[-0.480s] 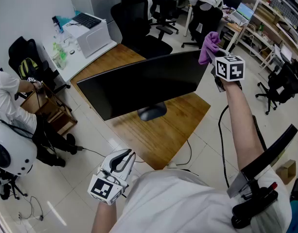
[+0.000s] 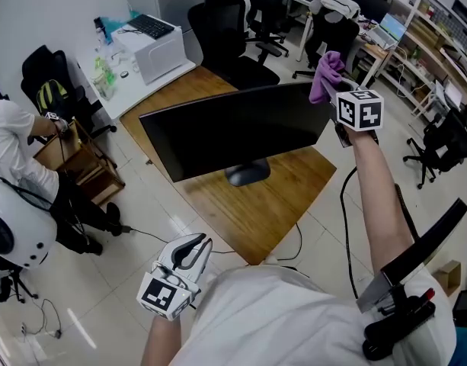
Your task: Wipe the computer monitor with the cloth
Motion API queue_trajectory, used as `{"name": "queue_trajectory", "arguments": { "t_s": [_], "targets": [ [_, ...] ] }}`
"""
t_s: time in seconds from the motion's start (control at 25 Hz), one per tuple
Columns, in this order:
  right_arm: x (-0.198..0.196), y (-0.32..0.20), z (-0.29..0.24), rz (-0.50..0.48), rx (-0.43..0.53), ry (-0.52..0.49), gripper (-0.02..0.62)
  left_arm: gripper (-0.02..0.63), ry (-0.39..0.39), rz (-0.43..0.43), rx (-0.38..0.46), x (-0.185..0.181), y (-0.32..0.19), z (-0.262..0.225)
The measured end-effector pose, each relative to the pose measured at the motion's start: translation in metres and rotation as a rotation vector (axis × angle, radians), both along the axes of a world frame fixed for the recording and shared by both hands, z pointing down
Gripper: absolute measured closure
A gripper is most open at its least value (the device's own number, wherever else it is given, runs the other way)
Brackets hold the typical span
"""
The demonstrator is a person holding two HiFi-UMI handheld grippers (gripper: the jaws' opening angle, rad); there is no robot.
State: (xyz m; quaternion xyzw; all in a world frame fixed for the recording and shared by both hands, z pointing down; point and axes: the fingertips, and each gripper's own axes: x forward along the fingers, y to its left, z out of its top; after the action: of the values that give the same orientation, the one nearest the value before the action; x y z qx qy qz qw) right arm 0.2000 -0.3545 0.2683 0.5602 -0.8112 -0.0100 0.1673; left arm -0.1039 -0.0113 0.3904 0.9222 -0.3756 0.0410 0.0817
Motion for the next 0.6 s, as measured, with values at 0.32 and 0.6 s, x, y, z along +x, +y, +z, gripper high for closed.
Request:
{"name": "queue_trajectory", "arguments": {
  "t_s": [0.32, 0.6],
  "targets": [
    [-0.035, 0.009, 0.000, -0.033, 0.004, -0.001, 0.548, 0.536, -0.004, -0.011, 0.005, -0.020, 0.013, 0.003],
    [-0.067, 0.016, -0.003, -0.075, 0.004, -0.001, 0.548, 0.536, -0.009, -0.018, 0.006, -0.030, 0.024, 0.001]
  ]
}}
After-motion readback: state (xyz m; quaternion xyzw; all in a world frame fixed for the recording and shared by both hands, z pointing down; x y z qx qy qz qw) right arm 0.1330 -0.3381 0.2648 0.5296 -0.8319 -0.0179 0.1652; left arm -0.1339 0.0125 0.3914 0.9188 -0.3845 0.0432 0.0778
